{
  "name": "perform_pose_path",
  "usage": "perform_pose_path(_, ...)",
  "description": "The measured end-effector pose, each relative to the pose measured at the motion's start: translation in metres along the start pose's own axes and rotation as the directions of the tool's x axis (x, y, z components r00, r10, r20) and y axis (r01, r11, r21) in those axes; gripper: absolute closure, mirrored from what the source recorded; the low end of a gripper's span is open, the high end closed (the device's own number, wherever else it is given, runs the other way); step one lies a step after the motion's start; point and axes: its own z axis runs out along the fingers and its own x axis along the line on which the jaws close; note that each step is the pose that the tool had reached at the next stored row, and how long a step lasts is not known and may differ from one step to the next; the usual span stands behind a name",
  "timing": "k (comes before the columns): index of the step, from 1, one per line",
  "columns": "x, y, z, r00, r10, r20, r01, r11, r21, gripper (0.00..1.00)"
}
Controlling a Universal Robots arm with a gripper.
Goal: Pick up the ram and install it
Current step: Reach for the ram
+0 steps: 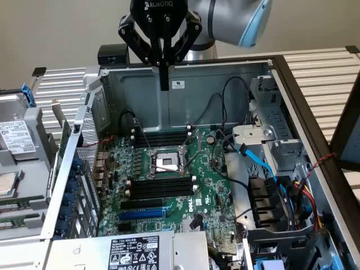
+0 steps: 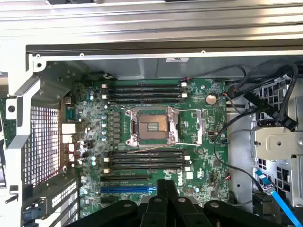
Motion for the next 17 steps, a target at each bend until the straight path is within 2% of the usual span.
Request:
perform_pose_path(13,0.0,0.0,0.0,1.0,0.0,0.0,0.0,1.0,0.0,0.89)
perform_pose_path(15,0.003,-0.0003,-0.0003,1.0,0.0,-0.0002,0.0,1.0,0.0003,0.89)
perform_pose_path(17,0.012,-0.0011,-0.0003,1.0,0.0,0.0,0.0,1.0,0.0001,0.89)
